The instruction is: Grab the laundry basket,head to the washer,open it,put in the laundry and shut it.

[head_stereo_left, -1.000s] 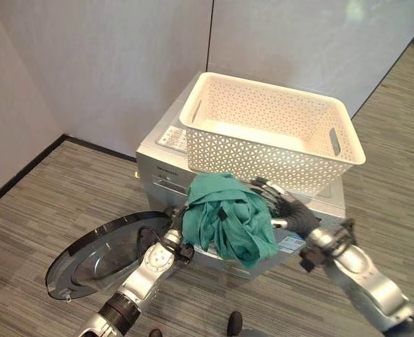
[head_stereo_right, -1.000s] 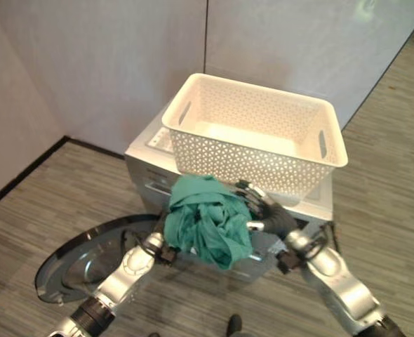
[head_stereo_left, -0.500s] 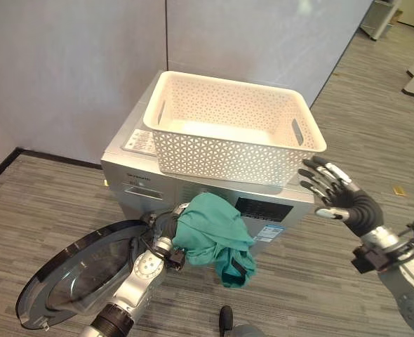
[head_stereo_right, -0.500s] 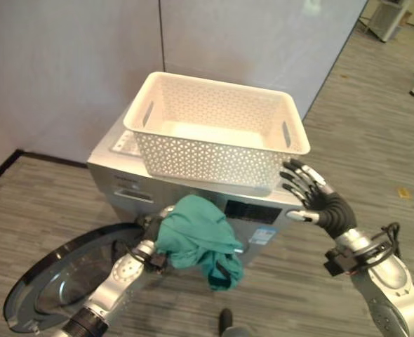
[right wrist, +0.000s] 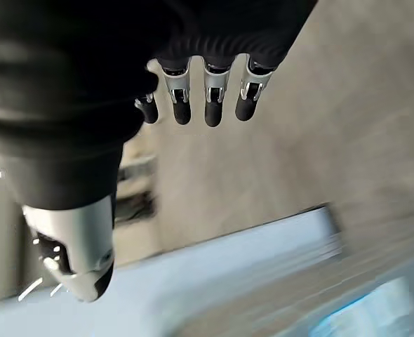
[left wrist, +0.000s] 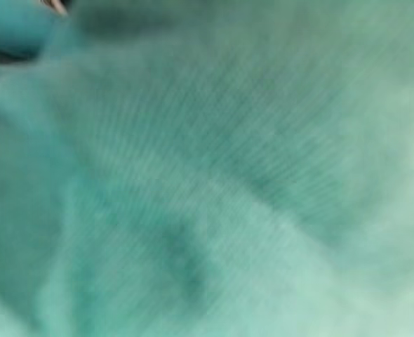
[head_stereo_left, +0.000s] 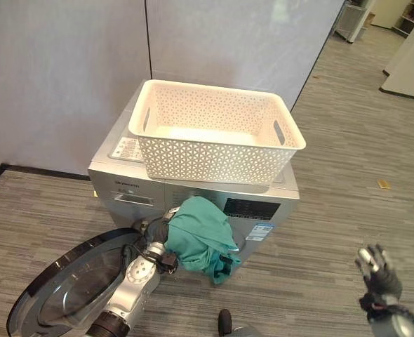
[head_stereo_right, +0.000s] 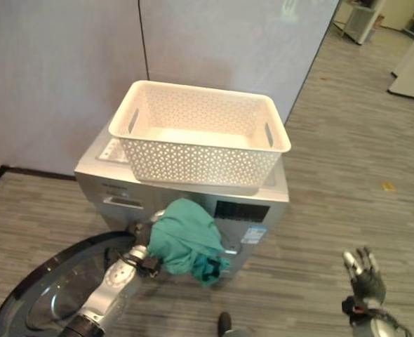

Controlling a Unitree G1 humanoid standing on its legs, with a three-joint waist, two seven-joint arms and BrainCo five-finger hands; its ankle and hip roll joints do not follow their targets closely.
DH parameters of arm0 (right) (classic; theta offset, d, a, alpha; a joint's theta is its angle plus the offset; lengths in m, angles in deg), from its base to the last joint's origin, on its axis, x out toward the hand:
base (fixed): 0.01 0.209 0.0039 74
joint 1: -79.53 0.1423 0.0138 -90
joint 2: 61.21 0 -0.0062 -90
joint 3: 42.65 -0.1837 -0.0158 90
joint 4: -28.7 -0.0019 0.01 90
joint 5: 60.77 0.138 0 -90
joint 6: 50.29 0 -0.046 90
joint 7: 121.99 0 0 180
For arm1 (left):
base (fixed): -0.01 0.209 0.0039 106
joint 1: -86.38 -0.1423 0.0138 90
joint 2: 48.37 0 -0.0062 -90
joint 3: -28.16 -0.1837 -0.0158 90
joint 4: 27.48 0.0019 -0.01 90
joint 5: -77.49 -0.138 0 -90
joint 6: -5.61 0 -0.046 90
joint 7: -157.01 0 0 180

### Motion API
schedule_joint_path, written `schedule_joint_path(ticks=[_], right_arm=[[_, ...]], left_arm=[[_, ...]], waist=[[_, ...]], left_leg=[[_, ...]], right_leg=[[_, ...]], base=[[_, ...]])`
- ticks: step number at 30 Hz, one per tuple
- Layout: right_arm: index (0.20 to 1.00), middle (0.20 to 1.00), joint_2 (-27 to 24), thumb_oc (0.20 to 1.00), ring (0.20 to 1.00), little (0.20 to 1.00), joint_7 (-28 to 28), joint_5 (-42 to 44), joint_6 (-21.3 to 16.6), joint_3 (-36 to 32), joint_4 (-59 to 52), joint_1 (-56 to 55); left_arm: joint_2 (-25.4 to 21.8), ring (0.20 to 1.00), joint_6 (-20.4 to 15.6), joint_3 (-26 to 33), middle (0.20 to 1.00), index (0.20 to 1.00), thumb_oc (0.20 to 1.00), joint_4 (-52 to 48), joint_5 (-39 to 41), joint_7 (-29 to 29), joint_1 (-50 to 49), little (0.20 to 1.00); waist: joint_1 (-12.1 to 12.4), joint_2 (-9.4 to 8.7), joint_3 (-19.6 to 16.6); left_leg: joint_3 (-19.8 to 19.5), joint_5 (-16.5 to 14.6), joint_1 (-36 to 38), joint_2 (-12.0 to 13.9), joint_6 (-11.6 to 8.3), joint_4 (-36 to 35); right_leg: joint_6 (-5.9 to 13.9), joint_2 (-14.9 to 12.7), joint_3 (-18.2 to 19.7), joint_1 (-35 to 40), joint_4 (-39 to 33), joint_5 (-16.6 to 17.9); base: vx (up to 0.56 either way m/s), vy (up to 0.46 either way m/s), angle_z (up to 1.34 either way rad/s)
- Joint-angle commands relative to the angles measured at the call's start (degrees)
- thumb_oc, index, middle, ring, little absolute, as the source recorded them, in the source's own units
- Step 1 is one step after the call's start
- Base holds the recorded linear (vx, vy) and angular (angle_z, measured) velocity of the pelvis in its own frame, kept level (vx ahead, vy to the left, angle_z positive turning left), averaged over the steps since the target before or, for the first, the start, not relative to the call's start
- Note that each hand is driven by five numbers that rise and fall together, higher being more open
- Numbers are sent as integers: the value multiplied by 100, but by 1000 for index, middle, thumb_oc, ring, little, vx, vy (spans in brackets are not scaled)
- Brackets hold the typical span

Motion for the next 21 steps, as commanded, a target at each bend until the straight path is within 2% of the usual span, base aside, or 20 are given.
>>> schedule_joint_path(ticks=[1, 3, 4, 5, 7, 11, 14, 18, 19, 21], right_arm=[[1000, 1000, 107, 1000, 1000, 1000, 171, -87, -129, -263, 612, 431], [1000, 1000, 333, 1000, 1000, 1000, 310, -199, -36, -115, 1386, 629], [1000, 1000, 333, 1000, 1000, 1000, 310, -199, -36, -115, 1387, 630], [1000, 1000, 537, 1000, 1000, 1000, 407, -236, 97, 148, 2143, 903], [1000, 1000, 617, 1000, 1000, 1000, 395, -260, 144, 299, 2382, 998], [1000, 1000, 1026, 1000, 1000, 1000, 407, -356, 375, 1040, 3600, 1762], [1000, 1000, 1279, 1000, 1000, 1000, 482, -435, 422, 1660, 3766, 2337], [1000, 1000, 1365, 1000, 1000, 1000, 546, -396, 390, 1960, 3712, 2680], [1000, 1000, 1404, 1000, 1000, 1000, 642, -441, 321, 2155, 3599, 2915], [1000, 1000, 1431, 1000, 1000, 1000, 719, -483, 272, 2301, 3595, 3129]], left_arm=[[130, 200, -407, 121, 200, 200, 200, 13, 157, 175, 395, 200], [202, 200, -409, 32, 200, 200, 200, 116, 241, 173, 481, 200], [202, 200, -409, 33, 200, 200, 200, 116, 241, 173, 481, 200], [287, 200, -388, -85, 200, 200, 200, 230, 361, 168, 603, 200], [333, 200, -401, -132, 200, 200, 200, 295, 453, 166, 656, 200], [513, 200, -453, -407, 200, 200, 200, 420, 770, 91, 1121, 200], [644, 200, -596, -661, 200, 200, 200, 508, 827, -90, 1754, 200], [750, 200, -723, -732, 200, 200, 200, 651, 853, -253, 2214, 200], [801, 200, -821, -747, 200, 200, 200, 775, 855, -413, 2583, 200], [879, 200, -876, -711, 200, 200, 200, 954, 862, -536, 2856, 200]], waist=[[0, 36, 299], [31, 57, 364], [30, 57, 364], [76, 86, 433], [101, 94, 474], [273, 130, 859], [357, 122, 1310], [371, 88, 1485], [357, 72, 1571], [333, 41, 1617]], left_leg=[[469, -331, 147, 168, 33, 64], [472, -290, 74, 179, 17, 62], [472, -290, 74, 179, 17, 62], [483, -261, -5, 194, 10, 62], [499, -245, -55, 198, 8, 69], [436, -194, -543, 184, 9, 295], [242, -145, -1360, 133, 23, 713], [123, -155, -1987, 87, 24, 1084], [47, -208, -2485, 27, 25, 1401], [-15, -309, -2915, 11, 45, 1720]], right_leg=[[438, -387, -90, 228, 462, -808], [440, -383, -114, 185, 417, -780], [440, -383, -114, 185, 417, -780], [429, -369, -96, 100, 386, -752], [421, -365, -83, 43, 378, -736], [385, -412, -110, -345, 439, -679], [347, -530, -89, -915, 600, -592], [320, -625, -91, -1386, 789, -547], [299, -674, -68, -1791, 982, -545], [267, -733, -25, -2176, 1220, -594]], base=[[-17, -46, 5], [-20, -31, 6], [-30, -46, 2], [0, 0, 0], [-69, -31, -5], [-160, -24, -1], [-291, -7, 13], [-194, -26, 26], [-189, -24, 20], [-200, -14, 27]])
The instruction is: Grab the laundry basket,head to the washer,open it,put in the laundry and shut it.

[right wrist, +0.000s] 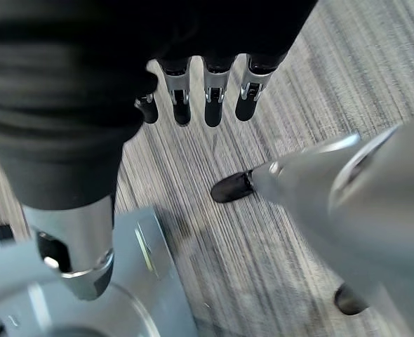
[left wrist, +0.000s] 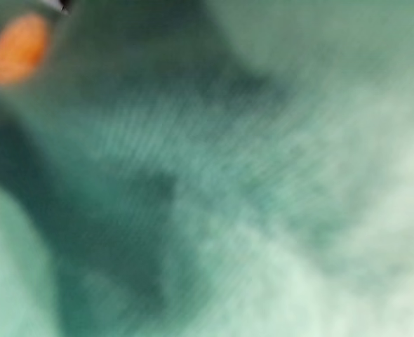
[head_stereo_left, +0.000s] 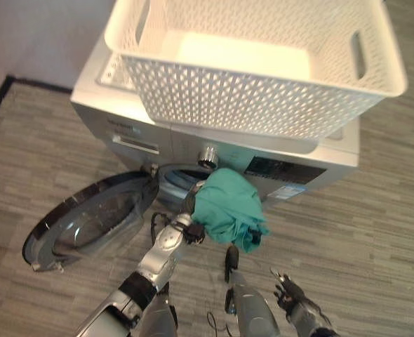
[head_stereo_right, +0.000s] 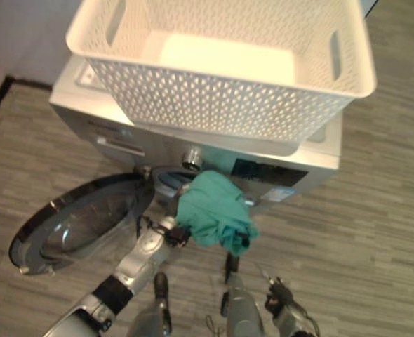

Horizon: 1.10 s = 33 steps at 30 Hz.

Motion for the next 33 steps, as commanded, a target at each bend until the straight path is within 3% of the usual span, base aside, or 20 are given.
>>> schedule_joint_path(ticks=[1, 3, 5, 8, 13, 25, 33], right_arm=[[1000, 1000, 3, 1000, 1000, 1000, 211, -144, -164, 155, -138, -20], [1000, 1000, -2, 1000, 1000, 1000, 193, -178, -172, 209, -146, 42], [1000, 1000, -30, 1000, 1000, 1000, 204, -277, -225, 300, -95, 124], [1000, 1000, 3, 1000, 1000, 1000, 204, -232, -240, 287, -13, 126], [1000, 1000, -56, 1000, 1000, 1000, 268, 7, -379, 296, -290, 162], [1000, 1000, -398, 1000, 1000, 1000, 547, 135, -918, 350, -2264, 345], [1000, 1000, -568, 1000, 1000, 1000, 505, 85, -1128, 536, -3348, 214]], left_arm=[[145, 200, -559, 90, 200, 200, 200, -132, 172, -214, 438, 200], [166, 200, -580, 79, 200, 200, 200, -31, 133, -271, 575, 200], [174, 200, -586, 93, 200, 200, 200, 130, 72, -344, 778, 200], [161, 200, -573, 114, 200, 200, 200, 288, 34, -410, 927, 200], [126, 200, -558, 121, 200, 200, 200, 549, -43, -549, 1125, 200], [-135, 200, -599, 501, 200, 200, 200, 1245, -329, -1106, 1670, 200], [-282, 200, -641, 796, 200, 200, 200, 2279, -285, -1530, 2594, 200]], waist=[[-6, -224, 81], [-28, -270, 80], [-39, -383, 42], [-88, -477, -5], [-147, -491, 29], [-481, -389, -204], [-790, -443, -368]], left_leg=[[379, -455, -391, 102, 70, 576], [351, -525, -598, 120, 73, 758], [198, -909, -1091, 220, 93, 1403], [64, -1153, -1532, 249, 183, 1976], [-66, -1425, -2166, 253, 325, 2708], [-167, -1691, -3808, 403, 353, 3793], [-169, -1831, -4291, 678, 320, 4194]], right_leg=[[456, -578, 324, -321, 951, -950], [437, -595, 360, -519, 1107, -990], [430, -540, 495, -1026, 1706, -1279], [385, -516, 567, -1440, 2177, -1456], [318, -483, 701, -2074, 2832, -1676], [181, -433, 1033, -3829, 3977, -1973], [154, -247, 1094, -4409, 4285, -2026]], base=[[-150, -3, 23], [-108, -7, 12], [-55, -20, 10], [-40, -5, -3], [-43, 19, -2], [-19, 2, -3], [6, -12, -13]])
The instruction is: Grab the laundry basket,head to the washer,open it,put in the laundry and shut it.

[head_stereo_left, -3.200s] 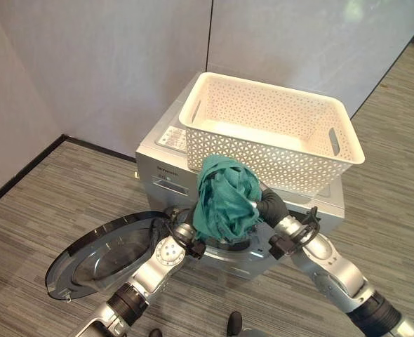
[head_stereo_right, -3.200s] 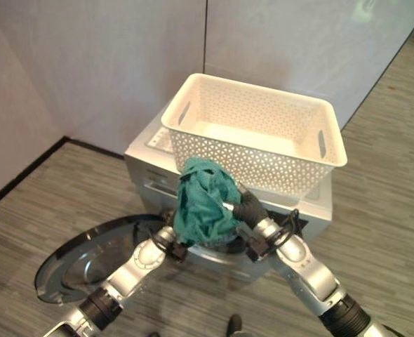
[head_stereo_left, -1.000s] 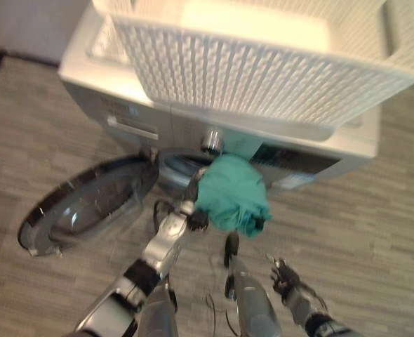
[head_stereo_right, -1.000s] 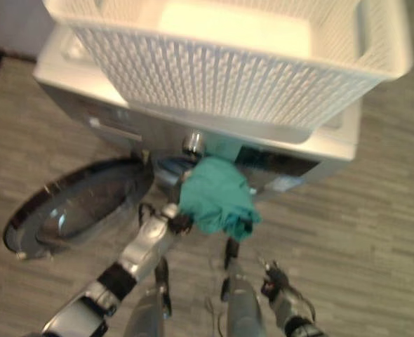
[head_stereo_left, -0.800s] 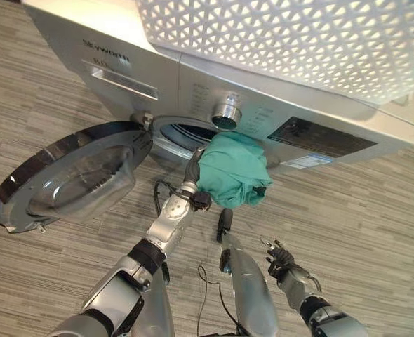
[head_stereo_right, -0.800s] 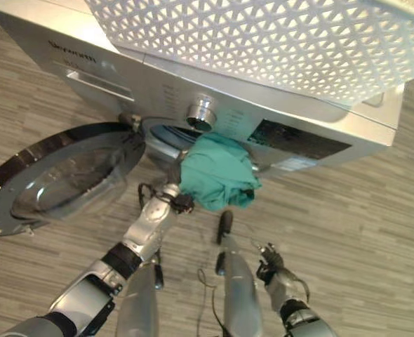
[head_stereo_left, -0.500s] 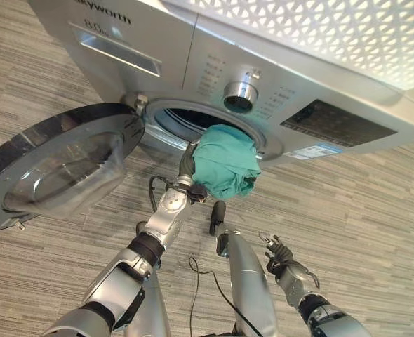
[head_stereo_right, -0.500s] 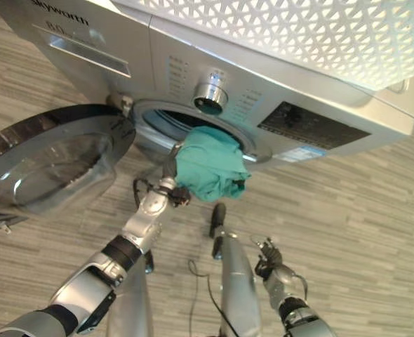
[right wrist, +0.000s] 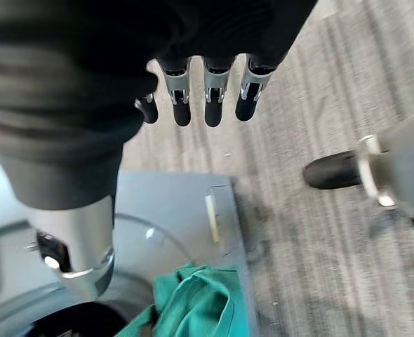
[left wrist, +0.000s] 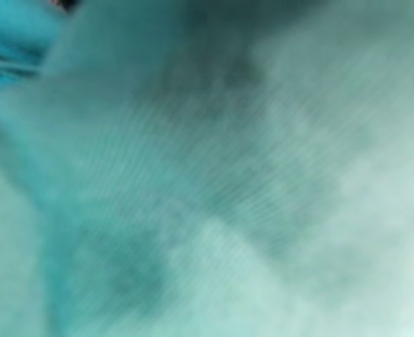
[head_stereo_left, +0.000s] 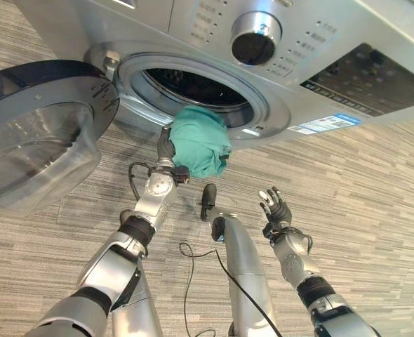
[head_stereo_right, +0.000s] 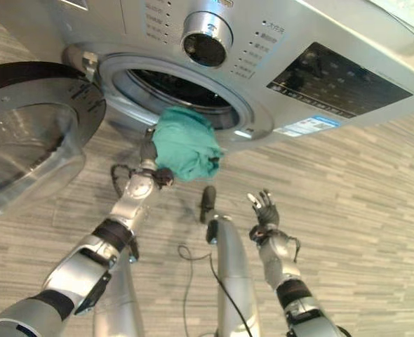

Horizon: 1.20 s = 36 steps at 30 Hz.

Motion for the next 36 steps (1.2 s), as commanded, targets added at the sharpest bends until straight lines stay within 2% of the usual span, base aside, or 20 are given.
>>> schedule_joint_path(ticks=[1, 7, 8, 10, 11, 14, 16, 20, 22, 23, 24, 25, 26, 30, 32, 35, 36], right_arm=[[1000, 1000, -421, 1000, 1000, 1000, 47, 56, -353, 164, -470, -277], [1000, 1000, -612, 1000, 1000, 1000, -5, 29, -528, 293, -1138, -469], [1000, 1000, -700, 1000, 1000, 1000, 44, -25, -583, 321, -1369, -510], [1000, 1000, -793, 1000, 1000, 1000, 104, -84, -598, 300, -1473, -533], [1000, 1000, -857, 1000, 1000, 1000, 113, -128, -593, 279, -1511, -541], [1000, 1000, -1010, 1000, 1000, 1000, 255, -224, -545, 75, -1420, -612], [1000, 1000, -1075, 1000, 1000, 1000, 282, -246, -503, -50, -1389, -672], [1000, 1000, -1211, 1000, 1000, 1000, 119, -264, -390, -112, -1467, -863], [1000, 1000, -1240, 1000, 1000, 1000, 38, -228, -337, -148, -1459, -985], [1000, 1000, -1269, 1000, 1000, 1000, -11, -175, -320, -175, -1425, -1028], [1000, 1000, -1290, 1000, 1000, 1000, -78, -110, -315, -204, -1397, -1060], [1000, 1000, -1311, 1000, 1000, 1000, -116, -71, -294, -235, -1363, -1062], [1000, 1000, -1312, 1000, 1000, 1000, -184, -42, -271, -256, -1242, -1016], [1000, 1000, -1333, 1000, 1000, 1000, -356, -129, -113, -298, -1012, -891], [1000, 1000, -1327, 1000, 1000, 1000, -430, -176, -10, -248, -963, -854], [1000, 1000, -1385, 1000, 1000, 1000, -526, -181, 187, -255, -952, -939], [1000, 1000, -1386, 1000, 1000, 1000, -527, -181, 188, -256, -955, -945]], left_arm=[[39, 200, -414, 129, 200, 200, 200, 119, -156, -177, 572, 200], [-409, 200, -379, 397, 200, 200, 200, 1266, -36, -509, 1774, 200], [-488, 200, -376, 480, 200, 200, 200, 1526, 175, -672, 2284, 200], [-499, 200, -387, 445, 200, 200, 200, 1585, 328, -717, 2663, 200], [-495, 200, -382, 443, 200, 200, 200, 1624, 423, -706, 2900, 200], [-291, 200, -536, 506, 200, 200, 200, 1679, 1405, -628, 3929, 200], [-368, 200, -661, 363, 200, 200, 200, 1438, 1632, -601, 4421, 200], [-493, 200, -980, 202, 200, 200, 200, 663, 1655, -747, 4761, 200], [-607, 200, -950, -29, 200, 200, 200, 213, 1218, -813, 4665, 200], [-759, 200, -751, -346, 200, 200, 200, 147, 644, -788, 4609, 200], [-882, 583, -562, -628, 583, 583, 583, 158, 238, -716, 4552, 583], [-975, 583, -337, -916, 583, 583, 583, 306, -169, -588, 4562, 583], [-1069, 1000, -5, -1385, 1000, 1000, 1000, 593, -810, -376, 4628, 1000], [-1243, 1000, 1015, -2631, 1000, 1000, 1000, 1616, -3384, -13, 4785, 1000], [-1155, 1000, 1326, -2926, 1000, 1000, 1000, 1814, -4402, 123, 4711, 1000], [-1002, 1000, 1716, -3286, 1000, 1000, 1000, 1697, -5693, 617, 4362, 1000], [-1002, 1000, 1724, -3281, 1000, 1000, 1000, 1687, -5700, 621, 4356, 1000]], waist=[[-181, 310, -262], [-601, 199, -356], [-778, 150, -407], [-865, 135, -422], [-910, 136, -433], [-1105, 214, -483], [-1186, 276, -518], [-1234, 299, -593], [-1193, 318, -607], [-1165, 339, -611], [-1129, 359, -599], [-1092, 401, -600], [-1024, 467, -579], [-846, 633, -567], [-795, 629, -547], [-718, 575, -512], [-717, 572, -507]], left_leg=[[60, -209, 134, 535, -40, -241], [91, -281, -105, 928, -180, -10], [127, -306, -153, 1068, -232, 43], [142, -324, -182, 1156, -260, 60], [144, -325, -198, 1190, -269, 65], [146, -289, -207, 1291, -336, -37], [128, -242, -184, 1327, -384, -154], [189, -186, -104, 1443, -445, -300], [201, -183, -117, 1480, -447, -262], [188, -176, -127, 1482, -440, -231], [182, -168, -129, 1483, -433, -209], [184, -161, -119, 1474, -422, -211], [168, -143, -106, 1458, -407, -222], [192, -95, 32, 1399, -347, -393], [186, -83, 138, 1369, -333, -503], [172, -44, 391, 1327, -326, -762], [175, -39, 407, 1325, -326, -773]], right_leg=[[234, 47, 430, -83, 266, -813], [271, 297, 388, -337, 217, -737], [309, 410, 356, -410, 190, -709], [325, 463, 364, -450, 152, -695], [339, 494, 350, -454, 120, -681], [375, 552, 287, -453, -27, -659], [380, 586, 267, -433, -137, -633], [390, 720, 284, -416, -333, -546], [393, 770, 289, -428, -341, -534], [388, 785, 288, -424, -343, -531], [375, 788, 280, -410, -338, -535], [367, 777, 276, -397, -333, -537], [355, 748, 257, -371, -315, -551], [345, 689, 232, -266, -294, -579], [351, 681, 211, -180, -304, -600], [368, 656, 164, 57, -410, -614], [368, 654, 164, 71, -416, -612]], base=[[-10, -47, -15], [12, -53, -24], [29, -54, -31], [29, -47, -37], [45, -56, -36], [59, -82, -21], [55, -86, -8], [43, -57, -4], [37, -67, -8], [19, -39, -5], [16, -37, -3], [0, 0, 0], [0, 0, 0], [15, 13, 10], [16, -1, 12], [12, -6, 6], [17, -23, 10]])
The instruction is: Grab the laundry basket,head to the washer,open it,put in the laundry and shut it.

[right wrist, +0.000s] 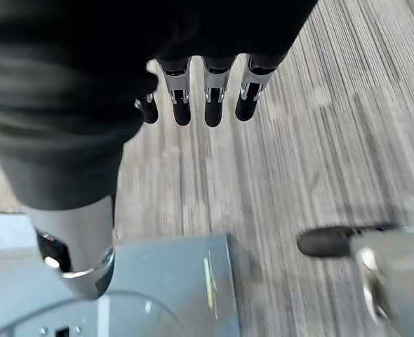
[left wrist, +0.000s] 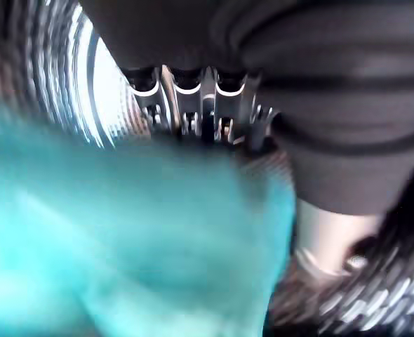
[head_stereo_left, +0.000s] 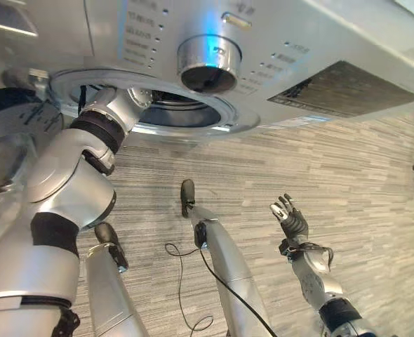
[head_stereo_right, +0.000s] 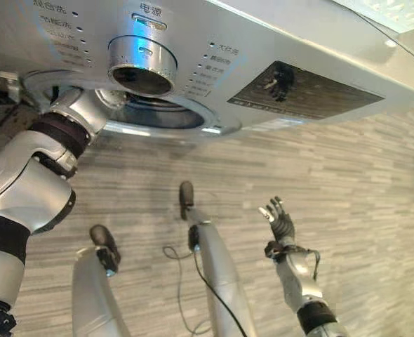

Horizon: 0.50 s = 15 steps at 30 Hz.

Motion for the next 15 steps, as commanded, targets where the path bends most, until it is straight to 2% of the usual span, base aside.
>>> schedule_joint_path(ticks=[1, 3, 5, 6, 7, 10, 11, 12, 15], right_arm=[[1000, 1000, -647, 1000, 1000, 1000, -93, 35, 46, -319, -191, -2], [1000, 1000, -672, 1000, 1000, 1000, -95, 19, 83, -338, -167, -40], [1000, 1000, -675, 1000, 1000, 1000, -122, -68, 156, -389, -62, -128], [1000, 1000, -673, 1000, 1000, 1000, -130, -125, 164, -448, 20, -163], [1000, 1000, -680, 1000, 1000, 1000, -132, -125, 162, -440, 22, -166], [1000, 1000, -529, 1000, 1000, 1000, -104, -267, 206, -516, 273, -169], [1000, 1000, -535, 1000, 1000, 1000, -104, -269, 204, -507, 275, -173], [1000, 1000, -459, 1000, 1000, 1000, -73, -380, 264, -557, 417, -159], [1000, 1000, -316, 1000, 1000, 1000, -83, -591, 351, -601, 647, -157]], left_arm=[[357, 1000, 123, -36, 1000, 1000, 1000, -532, -1210, 329, 440, 1000], [312, 1000, 173, -26, 1000, 1000, 1000, -738, -1370, 425, 303, 1000], [180, 1000, 174, 177, 1000, 1000, 1000, -1484, -1457, 507, -115, 1000], [86, 1000, 141, 502, 1000, 1000, 1000, -1907, -1274, 461, -457, 1000], [73, 1000, 150, 516, 1000, 1000, 1000, -1931, -1276, 470, -473, 1000], [78, 1000, 26, 1283, 1000, 1000, 1000, -2757, -745, 361, -1369, 1000], [66, 1000, 34, 1299, 1000, 1000, 1000, -2782, -748, 369, -1392, 1000], [161, 1000, -145, 1771, 1000, 1000, 1000, -3551, -93, 432, -2051, 1000], [149, 1000, -457, 2141, 1000, 1000, 1000, -4799, 583, 683, -3248, 1000]], waist=[[-354, 499, 32], [-318, 492, 61], [-210, 486, 126], [-143, 484, 163], [-150, 481, 170], [-28, 480, 251], [-35, 480, 253], [50, 501, 311], [197, 547, 359]], left_leg=[[-273, 261, 737, 591, -210, -761], [-244, 287, 873, 563, -205, -890], [-217, 368, 1116, 492, -212, -1141], [-186, 443, 1313, 412, -220, -1361], [-177, 453, 1344, 407, -219, -1384], [-143, 583, 1704, 253, -209, -1792], [-136, 591, 1731, 249, -208, -1813], [-116, 674, 1955, 160, -206, -2013], [-112, 741, 2303, 29, -187, -2242]], right_leg=[[350, 4, -43, 399, 263, -921], [364, -20, -53, 493, 208, -912], [371, -77, -80, 716, 41, -879], [386, -115, -89, 885, -110, -839], [387, -118, -87, 909, -123, -834], [418, -188, -139, 1263, -440, -737], [418, -190, -138, 1283, -453, -732], [429, -250, -174, 1512, -606, -681], [435, -296, -205, 1871, -778, -636]], base=[[11, -1, 13], [10, 12, 15], [7, 41, 14], [0, 36, 8], [10, 40, 8], [-4, 29, 9], [-15, 56, 18], [-18, 57, 21], [-14, 78, 17]])
